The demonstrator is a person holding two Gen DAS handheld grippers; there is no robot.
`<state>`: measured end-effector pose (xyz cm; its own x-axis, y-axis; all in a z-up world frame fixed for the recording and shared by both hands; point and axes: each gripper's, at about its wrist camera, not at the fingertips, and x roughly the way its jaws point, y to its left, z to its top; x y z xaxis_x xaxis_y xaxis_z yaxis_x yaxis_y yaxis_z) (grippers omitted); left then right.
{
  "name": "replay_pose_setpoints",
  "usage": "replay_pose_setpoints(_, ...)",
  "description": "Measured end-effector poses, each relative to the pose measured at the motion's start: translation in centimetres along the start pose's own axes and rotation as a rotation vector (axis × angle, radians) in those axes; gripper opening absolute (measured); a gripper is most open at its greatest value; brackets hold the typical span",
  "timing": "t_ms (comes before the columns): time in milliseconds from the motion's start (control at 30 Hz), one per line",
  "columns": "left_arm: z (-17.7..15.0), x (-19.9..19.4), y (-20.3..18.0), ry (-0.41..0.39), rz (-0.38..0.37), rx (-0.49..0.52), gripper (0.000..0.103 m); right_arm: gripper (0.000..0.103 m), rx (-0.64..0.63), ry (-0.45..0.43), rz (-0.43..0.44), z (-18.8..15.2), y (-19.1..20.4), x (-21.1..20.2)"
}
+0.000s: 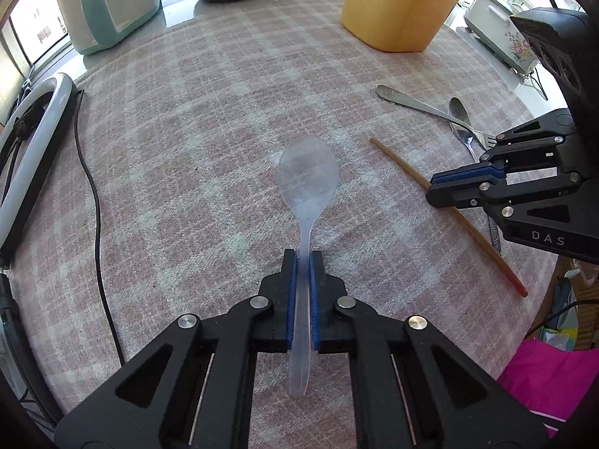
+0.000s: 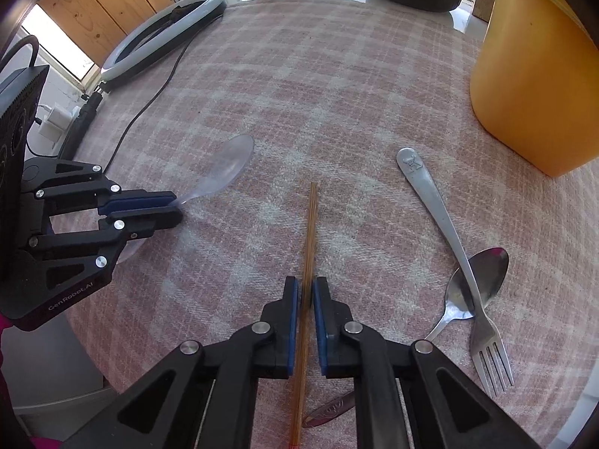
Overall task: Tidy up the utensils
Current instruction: 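Close the right tool on a wooden chopstick while the left tool holds the clear spoon, then carry the clear spoon in the left tool to the container while the right tool carries its chopstick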
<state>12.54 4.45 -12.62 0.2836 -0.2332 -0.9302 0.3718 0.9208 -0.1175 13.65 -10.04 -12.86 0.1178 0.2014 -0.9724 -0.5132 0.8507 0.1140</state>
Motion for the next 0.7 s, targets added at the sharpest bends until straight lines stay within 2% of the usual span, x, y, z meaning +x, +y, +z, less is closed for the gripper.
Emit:
replay_pose_setpoints(133,-0.2,-1.2,0.3,-0.041,-0.035,-0.043,0.004,0.003,0.061,-0.028,0.050,-0.3,-1.1,-0.3)
replay_pose_setpoints(300,-0.4,-2.3,0.7,-0.070,-0.037,-0.070,0.004,0.003,0.135,-0.090,0.107,-1.5,-3.2,-1.9)
replay_pose_setpoints(533,-0.4,-0.7,0.1,-0.032,-0.006,-0.051,0.004,0.003,0.159,-0.158,0.117,-2.3,-4.0,-4.0)
replay_pose_setpoints(700,-0.1,-1.9,-0.1,-0.088,-0.050,-0.080,0.004,0.003,0.180,-0.215,0.143,-2.7,-4.5,-5.9)
